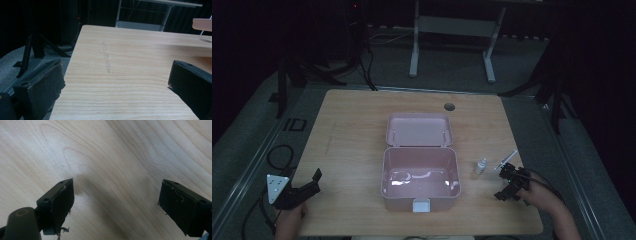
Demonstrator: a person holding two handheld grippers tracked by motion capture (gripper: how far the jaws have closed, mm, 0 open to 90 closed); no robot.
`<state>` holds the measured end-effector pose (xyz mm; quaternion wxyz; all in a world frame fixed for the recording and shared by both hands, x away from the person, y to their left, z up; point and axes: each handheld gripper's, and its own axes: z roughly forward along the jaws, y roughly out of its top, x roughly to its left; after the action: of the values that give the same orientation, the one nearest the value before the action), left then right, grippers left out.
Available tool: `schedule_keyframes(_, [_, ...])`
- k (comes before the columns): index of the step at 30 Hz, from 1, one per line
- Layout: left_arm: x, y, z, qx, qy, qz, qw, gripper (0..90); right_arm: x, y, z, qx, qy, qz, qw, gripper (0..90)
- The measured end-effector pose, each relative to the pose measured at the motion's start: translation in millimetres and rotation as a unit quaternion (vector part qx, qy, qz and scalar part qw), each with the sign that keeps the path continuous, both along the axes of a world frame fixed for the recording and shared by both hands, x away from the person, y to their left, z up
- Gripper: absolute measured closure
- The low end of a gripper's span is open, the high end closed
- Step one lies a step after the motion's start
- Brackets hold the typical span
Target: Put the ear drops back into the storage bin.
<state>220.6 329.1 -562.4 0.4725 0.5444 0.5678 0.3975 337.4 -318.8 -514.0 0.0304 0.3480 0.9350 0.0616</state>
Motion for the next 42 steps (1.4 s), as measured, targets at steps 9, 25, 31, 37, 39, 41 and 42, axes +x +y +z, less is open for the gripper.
schedule_keyframes(9, [-0.2, 0.1, 0.1, 0.000, 0.000, -0.001, 1.0000, 0.5, 6.4, 11.2, 2.2, -0.087, 0.072, 0.034, 0.9930, 12.6])
schedule_keyframes(25, [-0.1, -0.1, 0.0, 0.000, 0.000, 0.000, 1.0000, 0.5, 15.2, 21.6, 17.9, -0.074, 0.098, 0.046, 0.9914, 11.4])
schedule_keyframes(31, [-0.2, -0.2, 0.0, 0.000, 0.000, 0.000, 1.0000, 0.4, 24.0, 25.7, 23.8, -0.062, 0.093, 0.044, 0.9928, 11.4])
schedule_keyframes(37, [0.0, -0.1, 0.0, 0.001, 0.000, -0.001, 1.0000, 0.5, 36.1, 26.0, 25.9, -0.039, 0.076, 0.037, 0.9956, 11.4])
schedule_keyframes(39, [0.0, -0.1, 0.0, 0.000, 0.000, -0.001, 1.0000, 0.5, 40.0, 27.4, 26.0, -0.036, 0.076, 0.038, 0.9957, 11.5])
schedule_keyframes(41, [0.1, 0.0, 0.0, 0.000, 0.001, -0.001, 1.0000, 0.5, 44.3, 30.1, 26.0, -0.039, 0.074, 0.035, 0.9958, 13.1])
schedule_keyframes(42, [0.1, 0.0, 0.0, 0.000, 0.001, -0.001, 1.0000, 0.5, 46.2, 31.5, 25.7, -0.039, 0.076, 0.038, 0.9956, 13.2])
